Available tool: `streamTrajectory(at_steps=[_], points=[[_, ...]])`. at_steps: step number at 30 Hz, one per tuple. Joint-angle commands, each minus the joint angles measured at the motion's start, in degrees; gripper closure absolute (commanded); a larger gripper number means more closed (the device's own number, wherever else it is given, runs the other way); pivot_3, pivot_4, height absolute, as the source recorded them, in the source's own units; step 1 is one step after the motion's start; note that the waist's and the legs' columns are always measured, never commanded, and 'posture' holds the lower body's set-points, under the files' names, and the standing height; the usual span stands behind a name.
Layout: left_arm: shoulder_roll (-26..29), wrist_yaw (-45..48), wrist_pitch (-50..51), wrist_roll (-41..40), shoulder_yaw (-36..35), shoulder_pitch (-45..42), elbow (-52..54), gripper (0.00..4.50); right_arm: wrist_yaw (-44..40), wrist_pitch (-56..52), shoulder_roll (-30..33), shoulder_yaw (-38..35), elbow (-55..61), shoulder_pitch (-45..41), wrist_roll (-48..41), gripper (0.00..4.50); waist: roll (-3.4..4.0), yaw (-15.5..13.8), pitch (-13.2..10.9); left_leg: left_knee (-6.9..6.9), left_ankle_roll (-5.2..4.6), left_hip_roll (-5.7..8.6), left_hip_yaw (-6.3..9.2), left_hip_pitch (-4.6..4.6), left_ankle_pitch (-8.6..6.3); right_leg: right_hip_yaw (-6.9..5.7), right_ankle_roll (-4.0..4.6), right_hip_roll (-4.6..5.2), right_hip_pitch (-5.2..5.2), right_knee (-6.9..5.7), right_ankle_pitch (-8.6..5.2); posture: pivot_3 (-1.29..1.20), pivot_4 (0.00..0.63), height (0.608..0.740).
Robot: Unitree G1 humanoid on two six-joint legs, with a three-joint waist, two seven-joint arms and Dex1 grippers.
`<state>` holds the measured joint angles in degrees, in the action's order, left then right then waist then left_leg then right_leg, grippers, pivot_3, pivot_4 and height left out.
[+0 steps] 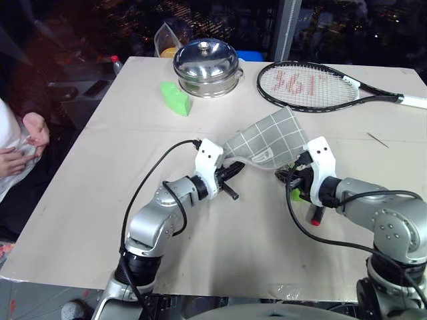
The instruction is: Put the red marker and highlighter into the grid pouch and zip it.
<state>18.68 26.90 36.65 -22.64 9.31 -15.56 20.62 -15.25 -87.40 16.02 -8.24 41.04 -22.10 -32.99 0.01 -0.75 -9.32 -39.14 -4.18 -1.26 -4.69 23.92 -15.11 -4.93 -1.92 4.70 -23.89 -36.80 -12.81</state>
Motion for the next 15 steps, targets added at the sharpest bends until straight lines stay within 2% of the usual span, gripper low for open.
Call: streamTrajectory(at_steps=[1,15], points=[[-0.21,1.66,-3.01,0.67,0.66,-0.42,0.99,4.5,0.76,-0.2,-1.1,-0.76,-0.24,-1.62,0.11,4.47,0.0,-0.01,0.0,0.0,0.0,0.0,0.0,0.0,0.0,0.0,0.0,0.0,0.0,0.0,0.0,0.0,0.15,0.74],[-3.25,1.5,-3.41,3.23,0.94,-4.11,-1.17,4.5,0.99,0.66,-1.75,3.57,-0.09,-2.37,0.61,4.47,0.0,0.0,0.0,0.0,0.0,0.0,0.0,0.0,0.0,-0.01,-0.01,-0.01,0.0,-0.01,0.0,0.0,0.15,0.74]])
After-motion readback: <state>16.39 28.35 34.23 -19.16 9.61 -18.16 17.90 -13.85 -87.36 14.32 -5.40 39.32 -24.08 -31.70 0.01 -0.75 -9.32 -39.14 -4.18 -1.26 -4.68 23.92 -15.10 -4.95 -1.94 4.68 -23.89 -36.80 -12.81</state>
